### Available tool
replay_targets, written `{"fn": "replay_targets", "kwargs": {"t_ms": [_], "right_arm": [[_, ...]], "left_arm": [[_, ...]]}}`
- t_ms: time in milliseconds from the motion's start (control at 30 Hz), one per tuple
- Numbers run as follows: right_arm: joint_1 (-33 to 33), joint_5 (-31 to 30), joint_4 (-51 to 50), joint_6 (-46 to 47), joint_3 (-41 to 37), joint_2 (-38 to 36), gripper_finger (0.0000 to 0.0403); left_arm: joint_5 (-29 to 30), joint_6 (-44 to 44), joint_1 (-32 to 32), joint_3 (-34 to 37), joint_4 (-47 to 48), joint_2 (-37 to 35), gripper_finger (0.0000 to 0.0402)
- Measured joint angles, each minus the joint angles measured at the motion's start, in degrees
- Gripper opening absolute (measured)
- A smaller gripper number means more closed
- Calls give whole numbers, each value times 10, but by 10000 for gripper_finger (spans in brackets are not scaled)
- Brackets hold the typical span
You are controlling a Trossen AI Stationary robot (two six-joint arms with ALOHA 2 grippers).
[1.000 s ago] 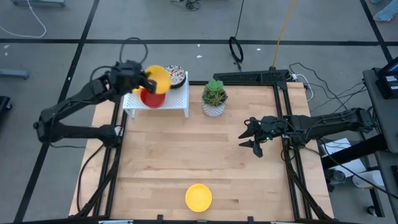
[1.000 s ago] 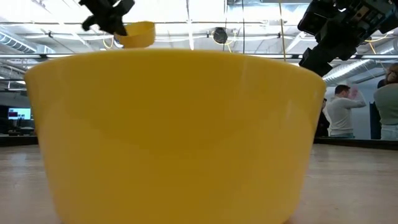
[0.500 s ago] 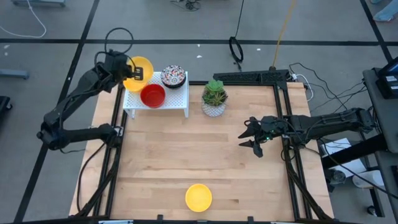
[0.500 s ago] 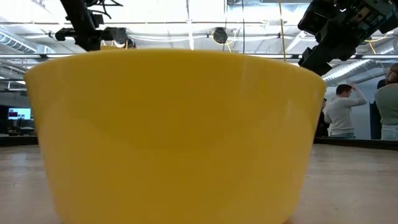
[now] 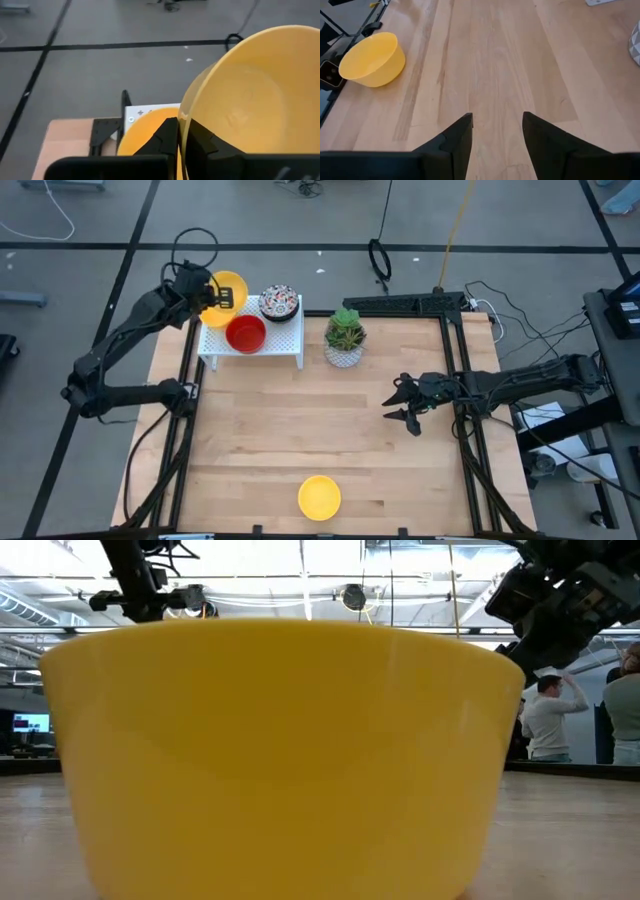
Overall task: Pick & Place Mini bowls
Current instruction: Stack the yellow bowl on top of the other yellow bowl on the shelf
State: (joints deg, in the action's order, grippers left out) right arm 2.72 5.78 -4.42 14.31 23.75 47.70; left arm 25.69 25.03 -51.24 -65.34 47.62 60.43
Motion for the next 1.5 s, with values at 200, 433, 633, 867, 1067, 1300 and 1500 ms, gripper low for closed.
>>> {"fn": "replay_targets", "kwargs": {"t_ms": [200,433,633,867,1067,1300,1500], "right_arm": [[0,0,7,-2,-1,0,160],[0,2,8,-18,-1,0,160],[0,3,1,-41,-1,0,160],[0,3,-6,-52,-1,0,160],[0,3,-6,-50,-1,0,160],[0,3,-6,-50,-1,0,160],[0,3,-6,-50,-1,0,160]], "left_arm": [[78,67,31,0,30,27,6],[181,180,63,0,74,57,15],[209,235,75,0,117,61,6],[209,281,79,0,170,61,20],[209,298,79,0,184,61,6],[207,316,79,0,195,64,33],[199,327,79,0,199,71,36]]}}
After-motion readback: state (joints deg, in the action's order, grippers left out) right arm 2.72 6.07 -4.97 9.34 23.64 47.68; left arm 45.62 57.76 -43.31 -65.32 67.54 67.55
